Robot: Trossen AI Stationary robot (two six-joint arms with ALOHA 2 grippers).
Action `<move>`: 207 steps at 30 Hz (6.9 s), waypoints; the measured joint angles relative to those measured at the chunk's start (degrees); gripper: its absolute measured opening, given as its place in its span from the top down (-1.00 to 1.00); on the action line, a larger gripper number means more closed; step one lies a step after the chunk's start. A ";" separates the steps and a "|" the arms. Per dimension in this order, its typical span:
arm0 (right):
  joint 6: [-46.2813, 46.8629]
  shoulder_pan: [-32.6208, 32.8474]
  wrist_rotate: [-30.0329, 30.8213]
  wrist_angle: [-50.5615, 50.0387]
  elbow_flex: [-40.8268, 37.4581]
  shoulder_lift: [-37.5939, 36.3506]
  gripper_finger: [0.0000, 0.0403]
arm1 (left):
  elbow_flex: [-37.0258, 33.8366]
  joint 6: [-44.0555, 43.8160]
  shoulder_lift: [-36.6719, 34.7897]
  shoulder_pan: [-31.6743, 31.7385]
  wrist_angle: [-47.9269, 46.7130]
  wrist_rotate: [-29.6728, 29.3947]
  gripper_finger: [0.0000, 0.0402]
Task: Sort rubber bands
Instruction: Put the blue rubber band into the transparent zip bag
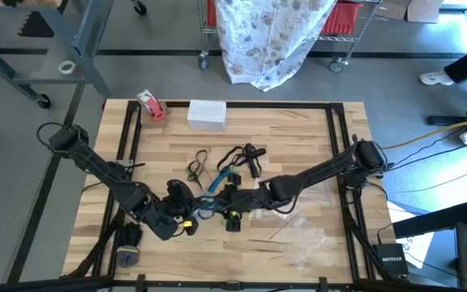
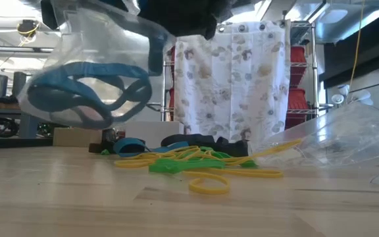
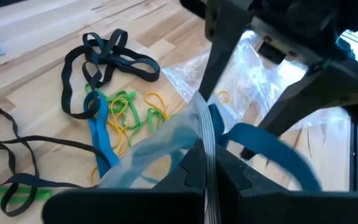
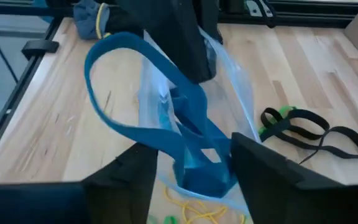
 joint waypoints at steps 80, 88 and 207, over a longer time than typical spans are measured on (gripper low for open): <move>0.93 2.93 -6.30 26.47 -7.58 -1.49 0.93 | 0.00 -0.44 0.02 0.93 0.19 -2.36 1.00; -8.77 2.95 -0.32 15.38 -1.31 -1.90 0.97 | 0.00 -0.44 0.02 -0.22 0.09 -2.34 1.00; -7.83 10.47 13.82 -24.68 15.73 -0.99 0.98 | 0.00 -12.09 -4.48 -0.38 -13.76 -1.91 1.00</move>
